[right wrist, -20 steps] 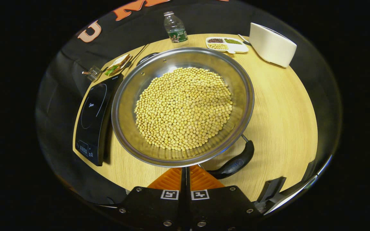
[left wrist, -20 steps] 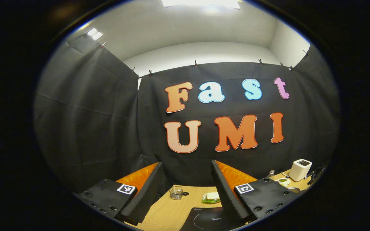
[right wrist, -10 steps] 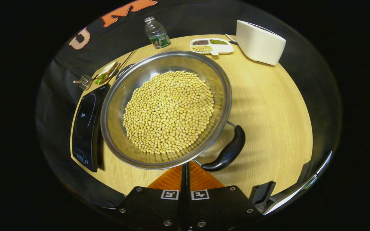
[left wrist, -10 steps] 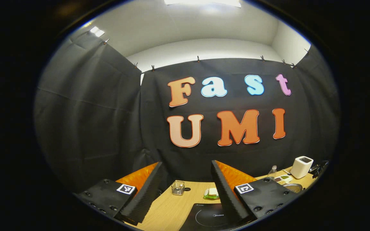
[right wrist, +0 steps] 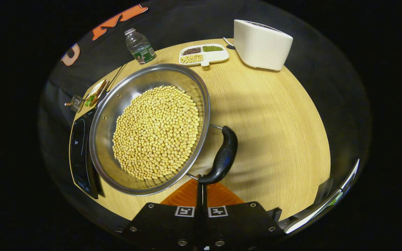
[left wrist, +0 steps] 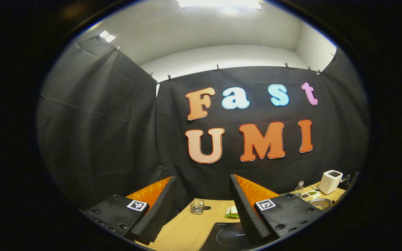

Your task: First push the handle of the pot to place it horizontally, then grasp the pot with both hands and set it on the induction cooktop.

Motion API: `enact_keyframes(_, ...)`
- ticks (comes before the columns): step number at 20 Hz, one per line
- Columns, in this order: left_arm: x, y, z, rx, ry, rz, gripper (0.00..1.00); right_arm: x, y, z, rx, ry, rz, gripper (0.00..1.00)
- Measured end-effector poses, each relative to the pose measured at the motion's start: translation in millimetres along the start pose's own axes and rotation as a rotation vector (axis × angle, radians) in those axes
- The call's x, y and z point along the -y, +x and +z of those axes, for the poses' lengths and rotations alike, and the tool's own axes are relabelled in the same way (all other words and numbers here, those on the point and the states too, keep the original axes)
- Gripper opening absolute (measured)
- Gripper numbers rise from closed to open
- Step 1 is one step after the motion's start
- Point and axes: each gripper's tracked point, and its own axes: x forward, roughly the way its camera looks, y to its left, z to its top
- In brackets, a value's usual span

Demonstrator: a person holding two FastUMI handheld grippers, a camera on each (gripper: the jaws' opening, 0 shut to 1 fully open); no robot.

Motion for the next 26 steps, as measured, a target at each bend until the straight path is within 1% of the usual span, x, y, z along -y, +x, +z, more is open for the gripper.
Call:
enact_keyframes(5, -7, 2, -7, -0.01, -0.007, 0.014, 0.98, 6, 5, 16, 0.016, 0.008, -0.032, 0.0)
enact_keyframes(11, -5, 2, -17, -0.035, -0.001, -0.003, 0.97, 12, 10, 40, 0.037, 0.025, -0.055, 0.0)
enact_keyframes(14, 12, 2, -31, -0.051, 0.01, -0.03, 0.98, 16, 18, 58, 0.066, 0.032, -0.074, 0.0)
enact_keyframes(18, 27, 5, -46, -0.084, 0.014, -0.06, 0.98, 23, 18, 64, 0.077, 0.022, -0.095, 0.0)
enact_keyframes(23, 45, 10, -63, -0.12, -0.007, -0.089, 0.97, 31, 19, 76, 0.095, 0.038, -0.098, 0.0)
enact_keyframes(26, 64, 12, -77, -0.142, -0.014, -0.124, 0.96, 34, 24, 88, 0.12, 0.059, -0.094, 0.0)
